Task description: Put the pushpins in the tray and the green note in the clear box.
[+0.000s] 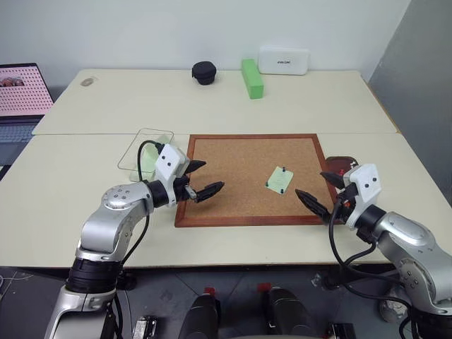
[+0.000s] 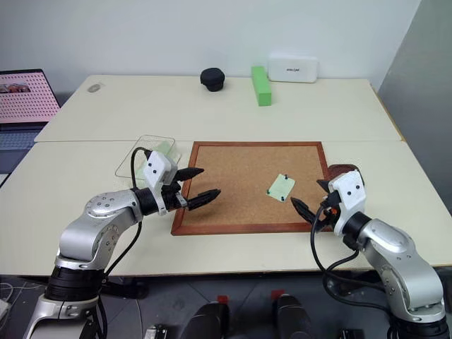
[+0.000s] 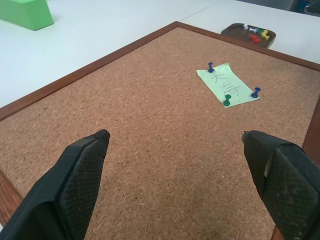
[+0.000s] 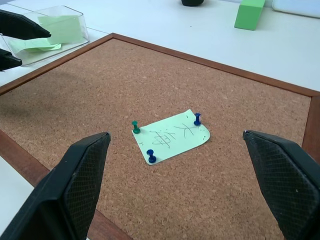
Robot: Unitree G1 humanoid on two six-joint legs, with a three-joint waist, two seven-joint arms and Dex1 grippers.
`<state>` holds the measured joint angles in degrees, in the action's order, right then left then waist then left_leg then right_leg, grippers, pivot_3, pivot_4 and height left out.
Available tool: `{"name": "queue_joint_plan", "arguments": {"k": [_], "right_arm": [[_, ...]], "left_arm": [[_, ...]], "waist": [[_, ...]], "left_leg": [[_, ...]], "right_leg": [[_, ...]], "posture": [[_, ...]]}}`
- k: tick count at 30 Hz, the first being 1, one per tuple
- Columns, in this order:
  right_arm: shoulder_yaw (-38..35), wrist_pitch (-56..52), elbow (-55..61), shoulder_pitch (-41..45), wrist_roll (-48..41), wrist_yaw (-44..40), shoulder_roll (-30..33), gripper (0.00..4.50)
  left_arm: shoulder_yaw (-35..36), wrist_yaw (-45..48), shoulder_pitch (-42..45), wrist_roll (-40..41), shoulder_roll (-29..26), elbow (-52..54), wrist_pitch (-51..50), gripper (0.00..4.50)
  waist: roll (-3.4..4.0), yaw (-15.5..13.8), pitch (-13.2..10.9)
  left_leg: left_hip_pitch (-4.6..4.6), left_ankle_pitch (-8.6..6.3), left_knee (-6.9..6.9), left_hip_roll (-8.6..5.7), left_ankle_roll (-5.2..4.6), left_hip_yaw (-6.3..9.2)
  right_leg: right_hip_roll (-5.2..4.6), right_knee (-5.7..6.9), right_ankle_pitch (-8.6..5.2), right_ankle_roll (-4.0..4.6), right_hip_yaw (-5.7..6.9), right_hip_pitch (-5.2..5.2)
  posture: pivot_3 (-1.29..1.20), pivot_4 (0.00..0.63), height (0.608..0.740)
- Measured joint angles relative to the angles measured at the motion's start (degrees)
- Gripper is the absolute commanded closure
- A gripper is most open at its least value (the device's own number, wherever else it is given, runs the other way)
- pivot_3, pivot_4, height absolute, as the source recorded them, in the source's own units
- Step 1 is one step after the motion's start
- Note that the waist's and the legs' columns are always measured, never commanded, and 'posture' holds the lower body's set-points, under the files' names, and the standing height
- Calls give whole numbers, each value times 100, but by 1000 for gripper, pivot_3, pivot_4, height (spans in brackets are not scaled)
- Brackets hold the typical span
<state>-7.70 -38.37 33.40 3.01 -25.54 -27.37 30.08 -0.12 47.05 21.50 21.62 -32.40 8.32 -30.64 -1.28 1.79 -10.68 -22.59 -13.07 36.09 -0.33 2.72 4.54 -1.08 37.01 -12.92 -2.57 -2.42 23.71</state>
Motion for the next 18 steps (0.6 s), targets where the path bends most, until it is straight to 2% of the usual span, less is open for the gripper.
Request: {"name": "queue_joint_plan", "arguments": {"k": [18], "right_arm": [[-1, 273, -372, 79, 175, -26, 67, 0]], "left_arm": [[-83, 235, 53, 21, 13, -43, -17, 4]], "waist": [[0, 1, 0]], "left_leg": [[1, 0, 0, 0, 0, 0]], "right_leg": [[0, 2, 2, -3, 0, 0]], "posture": [[0, 150, 740]]}}
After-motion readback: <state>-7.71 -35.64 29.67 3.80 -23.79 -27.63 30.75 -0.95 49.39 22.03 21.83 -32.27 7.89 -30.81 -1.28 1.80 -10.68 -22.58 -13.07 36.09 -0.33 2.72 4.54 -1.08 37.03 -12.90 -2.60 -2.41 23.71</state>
